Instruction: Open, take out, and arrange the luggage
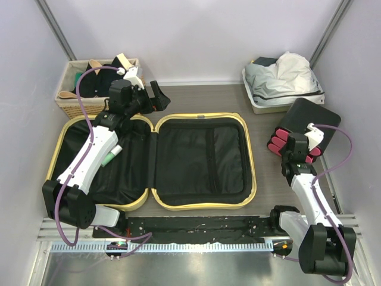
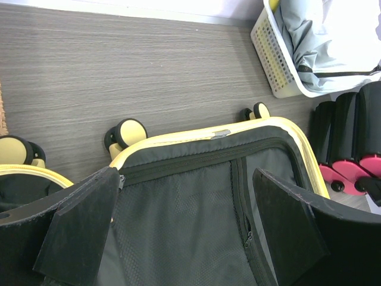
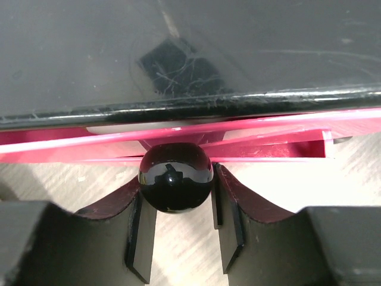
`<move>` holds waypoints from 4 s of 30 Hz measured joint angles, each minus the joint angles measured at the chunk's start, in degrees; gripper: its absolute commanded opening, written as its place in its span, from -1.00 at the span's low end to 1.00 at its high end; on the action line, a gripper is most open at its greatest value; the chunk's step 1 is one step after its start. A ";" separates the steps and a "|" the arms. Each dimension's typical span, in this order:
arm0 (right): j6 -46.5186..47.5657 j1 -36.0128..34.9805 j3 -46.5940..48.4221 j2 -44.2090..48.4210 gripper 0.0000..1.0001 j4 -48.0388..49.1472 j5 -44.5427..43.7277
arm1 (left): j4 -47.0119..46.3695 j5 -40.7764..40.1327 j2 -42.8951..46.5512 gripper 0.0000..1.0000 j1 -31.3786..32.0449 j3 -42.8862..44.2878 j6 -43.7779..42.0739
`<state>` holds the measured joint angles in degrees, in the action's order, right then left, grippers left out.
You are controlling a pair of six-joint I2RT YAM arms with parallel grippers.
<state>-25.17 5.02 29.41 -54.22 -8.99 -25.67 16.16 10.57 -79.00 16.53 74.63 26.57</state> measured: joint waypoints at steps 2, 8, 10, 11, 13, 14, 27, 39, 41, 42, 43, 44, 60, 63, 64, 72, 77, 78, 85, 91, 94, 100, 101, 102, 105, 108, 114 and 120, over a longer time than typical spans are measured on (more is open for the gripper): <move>-0.24 0.00 -0.20 1.95 -0.98 -2.25 0.72 | -0.02 0.02 0.00 0.99 0.00 0.00 0.00; -0.98 0.00 -1.38 7.15 -0.98 -6.62 2.29 | -0.04 0.46 0.00 0.99 0.00 0.00 0.20; -1.11 0.00 -1.90 8.55 -0.98 -7.21 2.67 | -0.04 0.61 0.02 1.00 0.00 0.00 0.22; -1.11 0.00 -2.21 9.20 -0.98 -7.37 2.86 | -0.04 0.66 0.02 1.00 0.00 0.00 0.24; -1.09 0.00 -2.54 9.99 -0.98 -7.56 2.97 | -0.04 0.90 0.11 0.99 0.00 -0.04 0.26; -1.07 0.00 -2.60 9.99 -0.98 -7.50 2.99 | -0.09 1.03 0.20 0.99 0.00 -0.09 0.28; -0.96 -0.87 5.31 -5.95 -0.98 -2.12 3.56 | -0.09 1.03 0.68 1.00 0.00 -0.33 0.37; -8.02 -21.00 4.59 -3.96 -0.98 2.93 -4.90 | -0.15 1.03 1.51 0.99 0.00 -0.46 0.37; -9.29 -21.42 3.26 -1.53 -0.98 3.30 -6.62 | -0.17 1.03 1.53 0.99 0.00 -0.46 0.39; -9.79 -21.42 2.58 -0.70 -0.98 3.30 -7.30 | -0.17 1.05 1.53 0.99 0.00 -0.50 0.39; -10.16 -21.42 2.10 -0.31 -0.97 3.26 -7.72 | -0.22 1.07 1.53 0.99 0.00 -0.50 0.42; -10.67 -21.42 1.57 0.00 -0.95 3.19 -8.07 | -0.24 1.07 1.53 0.99 0.00 -0.52 0.42; -16.48 -21.57 2.01 -7.43 0.05 1.11 -9.44 | -0.46 1.49 1.51 0.99 0.00 -0.55 0.44; -17.38 -21.57 2.91 -10.21 0.06 1.62 -10.84 | -0.48 1.49 1.53 0.99 0.00 -0.55 0.44; -17.62 -21.57 3.26 -11.15 0.06 1.95 -11.43 | -0.48 1.49 1.53 0.99 0.00 -0.55 0.44; -19.37 -21.57 6.91 -17.20 0.11 3.48 -16.31 | -0.48 1.49 1.53 0.99 0.00 -0.55 0.42; -20.09 -21.57 7.65 -17.97 0.18 4.26 -18.88 | -0.48 1.49 1.53 0.99 0.00 -0.55 0.42; -20.15 -21.57 7.67 -18.05 0.18 4.31 -19.39 | -0.50 1.49 1.51 0.99 0.00 -0.55 0.42; -20.59 -20.74 7.67 -21.24 -0.19 4.68 -20.70 | -0.48 1.49 1.53 0.99 0.00 -0.55 0.42; -21.16 -20.28 7.78 -21.94 -0.66 5.01 -19.98 | -0.50 1.49 1.53 1.00 0.00 -0.55 0.44; -21.16 -20.41 7.78 -21.90 -0.90 5.01 -19.71 | -0.50 1.55 1.53 0.99 0.00 -0.55 0.46; -21.35 -22.64 7.76 -20.87 -0.98 3.37 -19.80 | -0.52 1.97 1.64 0.99 0.00 -0.57 0.66; -21.38 -23.63 7.69 -20.55 -0.98 2.93 -19.85 | -0.57 2.08 1.68 0.99 0.00 -0.57 0.70; -21.44 -24.37 7.58 -20.35 -0.98 2.69 -19.85 | -0.61 2.12 1.73 0.99 0.00 -0.57 0.87; -21.75 -27.04 7.23 -19.45 -0.98 1.57 -20.35 | -0.79 2.32 1.84 0.99 0.00 -0.57 1.25; -22.12 -28.59 6.75 -18.56 -0.98 0.90 -20.52 | -0.92 2.47 1.95 0.99 0.00 -0.57 1.44; -23.61 -30.91 6.32 -17.03 -0.98 -0.44 -21.29 | -0.96 2.54 1.95 0.99 0.00 -0.59 1.49; -24.85 -34.77 6.27 -14.60 -0.98 -1.60 -22.95 | -1.01 2.54 1.95 0.99 0.00 -0.63 1.49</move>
<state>-50.02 -29.76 35.68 -68.82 -10.59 -48.62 15.16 13.10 -77.06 16.53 74.00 28.05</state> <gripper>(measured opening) 0.388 0.996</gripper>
